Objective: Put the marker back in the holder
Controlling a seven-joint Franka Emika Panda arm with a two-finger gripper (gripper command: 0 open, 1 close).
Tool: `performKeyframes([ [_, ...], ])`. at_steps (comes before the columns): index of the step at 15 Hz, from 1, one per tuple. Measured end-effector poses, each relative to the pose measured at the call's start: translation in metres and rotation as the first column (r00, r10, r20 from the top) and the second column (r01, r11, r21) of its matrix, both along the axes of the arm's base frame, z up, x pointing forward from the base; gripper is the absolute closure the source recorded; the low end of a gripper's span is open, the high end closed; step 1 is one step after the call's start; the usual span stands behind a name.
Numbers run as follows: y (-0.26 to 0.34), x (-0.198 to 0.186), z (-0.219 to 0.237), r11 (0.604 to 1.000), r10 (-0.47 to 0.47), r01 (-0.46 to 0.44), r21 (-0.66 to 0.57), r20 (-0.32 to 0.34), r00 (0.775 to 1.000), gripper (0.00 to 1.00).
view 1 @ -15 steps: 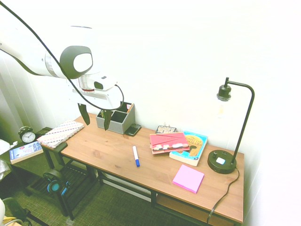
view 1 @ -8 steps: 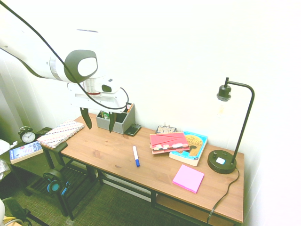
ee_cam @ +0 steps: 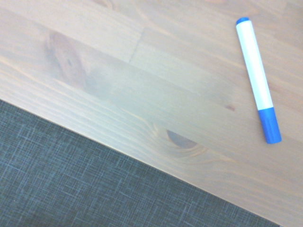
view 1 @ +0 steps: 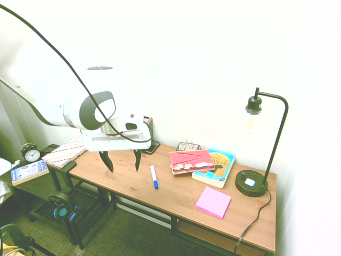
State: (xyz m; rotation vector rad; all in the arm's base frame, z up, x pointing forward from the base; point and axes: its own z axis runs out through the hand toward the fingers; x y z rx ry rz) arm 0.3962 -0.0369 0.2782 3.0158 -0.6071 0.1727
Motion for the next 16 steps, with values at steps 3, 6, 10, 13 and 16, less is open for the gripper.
performKeyframes([
  [3,-0.008,0.004,-0.022,0.999,0.045,-0.045,-0.022,0.022,0.999,0.0],
  [6,-0.014,0.007,-0.042,0.996,0.08,-0.078,-0.03,0.036,0.996,0.0],
  [10,-0.029,0.026,-0.056,0.997,0.073,-0.072,-0.032,0.04,0.997,0.0],
  [13,-0.036,0.037,-0.068,0.997,0.074,-0.073,-0.019,0.024,0.997,0.0],
  [16,-0.035,0.054,-0.075,0.997,0.076,-0.076,-0.007,0.006,0.997,0.0],
])
